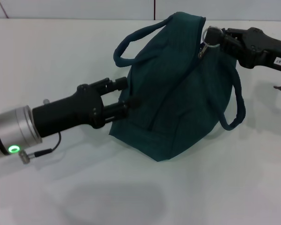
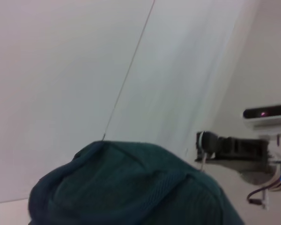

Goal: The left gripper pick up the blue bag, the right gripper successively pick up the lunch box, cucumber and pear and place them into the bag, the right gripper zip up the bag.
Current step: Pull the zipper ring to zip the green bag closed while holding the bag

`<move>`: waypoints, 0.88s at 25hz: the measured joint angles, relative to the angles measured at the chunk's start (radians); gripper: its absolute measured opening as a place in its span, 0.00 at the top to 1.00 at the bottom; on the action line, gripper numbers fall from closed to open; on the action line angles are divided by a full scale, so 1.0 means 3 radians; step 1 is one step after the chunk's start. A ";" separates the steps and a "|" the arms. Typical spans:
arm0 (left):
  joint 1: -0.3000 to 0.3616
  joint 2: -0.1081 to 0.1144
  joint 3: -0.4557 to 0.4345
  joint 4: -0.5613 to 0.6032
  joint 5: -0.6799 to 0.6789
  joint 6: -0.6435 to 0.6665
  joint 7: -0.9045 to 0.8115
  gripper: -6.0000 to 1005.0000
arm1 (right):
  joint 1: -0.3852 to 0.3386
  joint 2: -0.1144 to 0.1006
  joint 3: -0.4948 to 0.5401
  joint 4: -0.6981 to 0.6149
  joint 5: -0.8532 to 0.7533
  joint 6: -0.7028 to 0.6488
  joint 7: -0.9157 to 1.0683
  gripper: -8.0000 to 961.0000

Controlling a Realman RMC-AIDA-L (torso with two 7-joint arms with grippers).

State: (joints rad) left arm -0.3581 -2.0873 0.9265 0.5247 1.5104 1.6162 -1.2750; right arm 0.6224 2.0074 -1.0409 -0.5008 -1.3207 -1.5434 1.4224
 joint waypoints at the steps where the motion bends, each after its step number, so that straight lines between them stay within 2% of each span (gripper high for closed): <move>1: -0.0002 -0.0002 0.0000 -0.0081 -0.0006 -0.0029 0.0083 0.36 | 0.0003 0.0000 -0.0003 -0.0001 0.0000 -0.0010 -0.0001 0.98; 4: -0.0022 -0.0006 -0.0007 -0.0287 -0.0023 -0.0151 0.0315 0.29 | 0.0020 0.0007 -0.0018 -0.0003 -0.0006 -0.0074 -0.0006 0.98; 12: -0.0112 -0.0018 0.0001 -0.0616 -0.0035 -0.0376 0.0694 0.30 | 0.0080 0.0018 -0.0070 0.0017 -0.0017 -0.0114 0.0014 0.98; 20: -0.0150 -0.0029 -0.0003 -0.0654 -0.0038 -0.0517 0.0717 0.30 | 0.0078 0.0017 -0.0069 0.0023 -0.0002 -0.0095 0.0016 0.98; 22: -0.0161 -0.0026 -0.0003 -0.0670 -0.0038 -0.0524 0.0757 0.35 | 0.0069 0.0017 -0.0069 0.0023 0.0002 -0.0098 0.0016 0.98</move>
State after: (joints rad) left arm -0.4065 -2.0950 0.9256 0.3236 1.4991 1.4590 -1.0478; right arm 0.6432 2.0124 -1.0615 -0.4938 -1.3201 -1.5729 1.4273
